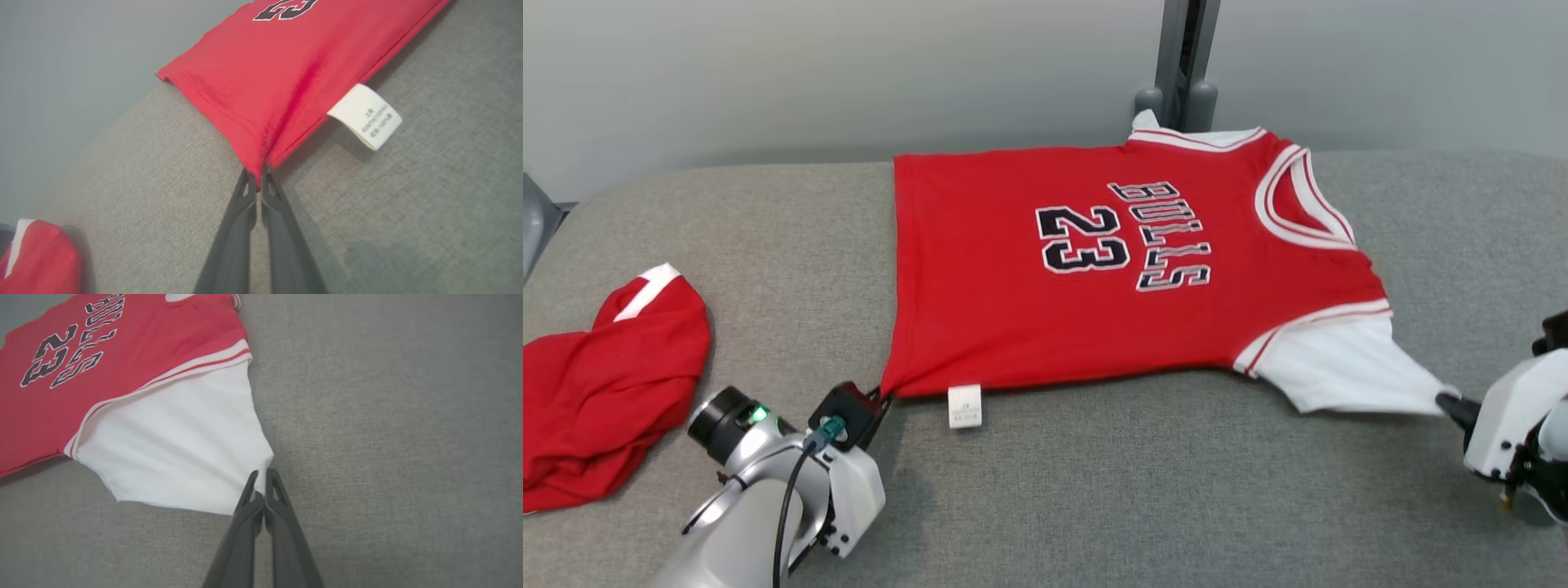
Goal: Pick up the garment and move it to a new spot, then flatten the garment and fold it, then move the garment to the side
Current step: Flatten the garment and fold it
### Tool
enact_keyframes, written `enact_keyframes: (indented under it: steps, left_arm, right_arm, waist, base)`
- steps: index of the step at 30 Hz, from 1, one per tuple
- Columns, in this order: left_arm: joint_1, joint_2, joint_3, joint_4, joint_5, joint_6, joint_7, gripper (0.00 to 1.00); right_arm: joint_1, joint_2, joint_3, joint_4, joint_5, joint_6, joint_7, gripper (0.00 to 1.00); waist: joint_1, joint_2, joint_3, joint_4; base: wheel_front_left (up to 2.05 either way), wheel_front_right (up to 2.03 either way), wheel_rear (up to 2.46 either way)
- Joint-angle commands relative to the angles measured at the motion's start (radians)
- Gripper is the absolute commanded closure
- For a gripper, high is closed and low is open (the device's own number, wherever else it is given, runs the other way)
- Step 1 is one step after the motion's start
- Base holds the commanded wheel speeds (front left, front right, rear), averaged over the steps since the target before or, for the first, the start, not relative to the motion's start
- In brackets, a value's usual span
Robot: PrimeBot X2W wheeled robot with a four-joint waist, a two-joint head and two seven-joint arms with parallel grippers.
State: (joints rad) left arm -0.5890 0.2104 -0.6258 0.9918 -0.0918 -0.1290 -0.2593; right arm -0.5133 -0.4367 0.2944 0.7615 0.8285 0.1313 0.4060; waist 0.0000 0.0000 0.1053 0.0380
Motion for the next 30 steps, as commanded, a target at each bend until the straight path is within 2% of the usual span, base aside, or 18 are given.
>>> enact_keyframes:
  steps: [1, 4, 11, 16, 24, 30]
  left_arm:
    - [0.028, 0.024, -0.017, -0.002, -0.008, 0.001, 0.011, 1.0]
    - [0.071, 0.037, -0.065, -0.027, -0.037, -0.001, 0.035, 1.0]
    - [0.118, 0.09, -0.14, -0.109, -0.111, -0.001, 0.088, 1.0]
    - [0.161, 0.155, -0.175, -0.215, -0.171, -0.001, 0.135, 1.0]
    - [0.274, 0.28, -0.226, -0.443, -0.251, -0.001, 0.239, 1.0]
    - [0.361, 0.379, -0.245, -0.639, -0.3, -0.001, 0.337, 1.0]
  right_arm:
    - [0.053, -0.031, 0.002, -0.033, 0.012, -0.001, 0.049, 1.0]
    - [0.13, -0.056, -0.014, -0.111, 0.056, -0.001, 0.158, 1.0]
    - [0.244, -0.091, -0.069, -0.237, 0.094, -0.001, 0.306, 1.0]
    - [0.345, -0.101, -0.134, -0.353, 0.098, -0.001, 0.418, 1.0]
    - [0.505, -0.082, -0.261, -0.534, 0.069, -0.001, 0.572, 1.0]
    - [0.6, -0.021, -0.368, -0.63, 0.038, -0.001, 0.677, 1.0]
  waist:
    - [0.0, 0.0, -0.02, 0.007]
    - [0.0, 0.0, -0.045, 0.009]
    - [0.0, 0.0, -0.065, 0.014]
    - [0.0, 0.0, -0.072, 0.018]
    - [0.0, 0.0, -0.087, 0.022]
    - [0.0, 0.0, -0.092, 0.025]
  base:
    - [0.0, 0.0, 0.0]
    - [0.0, 0.0, 0.0]
    - [0.0, 0.0, 0.0]
    - [0.0, 0.0, 0.0]
    - [0.0, 0.0, 0.0]
    - [0.0, 0.0, 0.0]
